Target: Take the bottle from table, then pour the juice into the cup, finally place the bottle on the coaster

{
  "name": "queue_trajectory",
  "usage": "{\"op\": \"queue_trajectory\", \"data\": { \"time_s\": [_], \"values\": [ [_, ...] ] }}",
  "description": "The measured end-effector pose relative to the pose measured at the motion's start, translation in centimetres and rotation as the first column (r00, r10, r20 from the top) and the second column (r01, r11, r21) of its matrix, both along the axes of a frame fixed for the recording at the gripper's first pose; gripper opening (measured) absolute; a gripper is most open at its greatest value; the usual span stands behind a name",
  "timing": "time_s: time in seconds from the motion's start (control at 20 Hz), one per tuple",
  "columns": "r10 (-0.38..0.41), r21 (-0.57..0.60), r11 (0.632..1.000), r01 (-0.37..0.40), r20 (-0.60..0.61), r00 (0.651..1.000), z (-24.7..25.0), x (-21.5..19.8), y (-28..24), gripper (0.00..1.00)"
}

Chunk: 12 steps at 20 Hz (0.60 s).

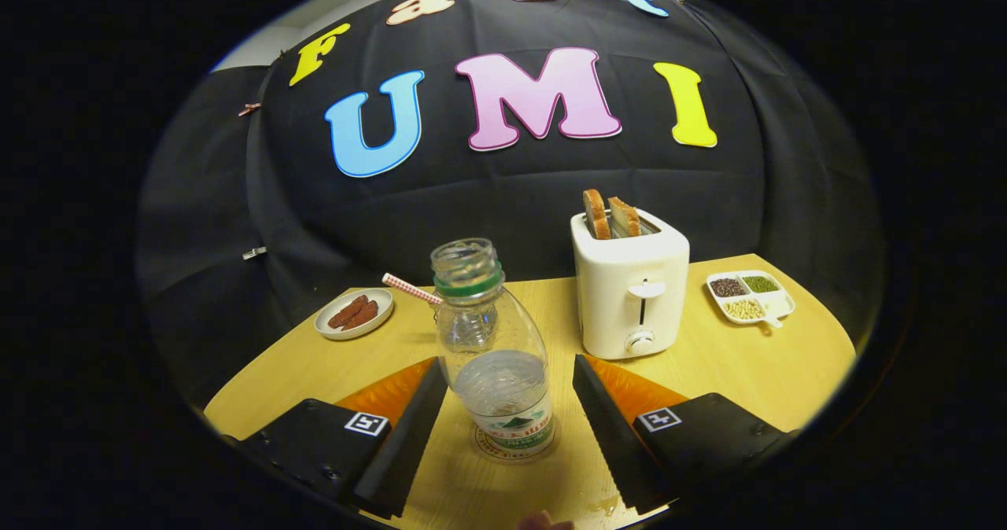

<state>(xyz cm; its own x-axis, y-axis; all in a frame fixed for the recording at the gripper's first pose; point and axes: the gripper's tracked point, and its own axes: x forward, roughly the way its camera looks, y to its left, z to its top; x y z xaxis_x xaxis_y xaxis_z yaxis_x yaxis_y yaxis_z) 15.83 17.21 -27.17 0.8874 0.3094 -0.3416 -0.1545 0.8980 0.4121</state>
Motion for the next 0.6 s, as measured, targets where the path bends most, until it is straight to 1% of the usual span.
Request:
{"op": "queue_trajectory", "data": {
  "time_s": [0.15, 0.3, 0.6],
  "values": [
    [-0.006, -0.013, 1.000, 0.006, 0.045, 0.999, 3.1, -1.6, -1.6, 0.98],
    [0.038, -0.042, 0.998, -0.036, 0.063, 0.997, 5.4, -3.6, -2.1, 0.98],
    [0.083, -0.164, 0.984, -0.063, 0.122, 0.989, 10.4, -8.7, -4.9, 0.98]
  ]
}}
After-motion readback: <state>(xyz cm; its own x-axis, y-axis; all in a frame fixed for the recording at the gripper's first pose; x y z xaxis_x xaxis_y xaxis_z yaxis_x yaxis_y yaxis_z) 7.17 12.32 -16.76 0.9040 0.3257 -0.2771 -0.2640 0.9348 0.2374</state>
